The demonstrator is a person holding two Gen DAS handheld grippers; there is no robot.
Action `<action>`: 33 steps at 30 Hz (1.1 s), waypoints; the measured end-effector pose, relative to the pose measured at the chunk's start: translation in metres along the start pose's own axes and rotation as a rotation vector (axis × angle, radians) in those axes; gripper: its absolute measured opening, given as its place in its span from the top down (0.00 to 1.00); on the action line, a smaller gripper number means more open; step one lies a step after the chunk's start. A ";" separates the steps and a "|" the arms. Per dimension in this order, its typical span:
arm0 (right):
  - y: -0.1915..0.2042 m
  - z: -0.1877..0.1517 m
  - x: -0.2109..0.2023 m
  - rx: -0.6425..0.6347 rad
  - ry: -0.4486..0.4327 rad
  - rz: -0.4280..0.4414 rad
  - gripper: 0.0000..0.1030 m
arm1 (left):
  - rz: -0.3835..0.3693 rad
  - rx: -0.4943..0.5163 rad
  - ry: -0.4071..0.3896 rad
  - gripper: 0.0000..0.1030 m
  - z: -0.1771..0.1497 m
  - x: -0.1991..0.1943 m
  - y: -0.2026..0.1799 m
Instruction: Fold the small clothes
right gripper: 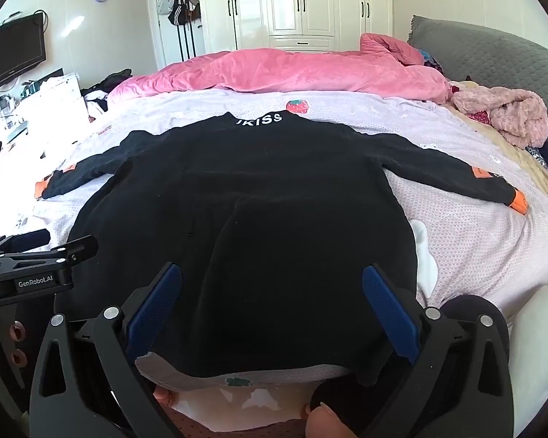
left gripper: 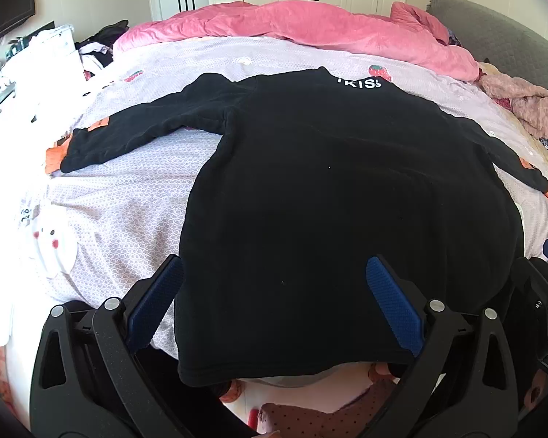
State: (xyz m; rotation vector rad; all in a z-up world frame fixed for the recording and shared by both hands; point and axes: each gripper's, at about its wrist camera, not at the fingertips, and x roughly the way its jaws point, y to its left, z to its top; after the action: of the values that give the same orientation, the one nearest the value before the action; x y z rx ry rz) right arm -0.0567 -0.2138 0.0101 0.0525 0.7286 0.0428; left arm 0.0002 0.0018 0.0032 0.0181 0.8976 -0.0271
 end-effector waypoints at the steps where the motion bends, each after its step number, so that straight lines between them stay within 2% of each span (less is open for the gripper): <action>1: 0.000 0.000 0.000 -0.001 0.001 -0.001 0.04 | 0.000 0.001 -0.001 0.09 0.000 0.000 0.000; 33: 0.001 -0.001 0.001 0.003 0.005 -0.005 0.04 | -0.009 0.001 0.000 0.09 0.001 0.000 0.000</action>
State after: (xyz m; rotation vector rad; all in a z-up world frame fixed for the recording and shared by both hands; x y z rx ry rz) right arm -0.0565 -0.2132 0.0091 0.0531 0.7343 0.0377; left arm 0.0004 0.0015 0.0039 0.0149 0.8981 -0.0353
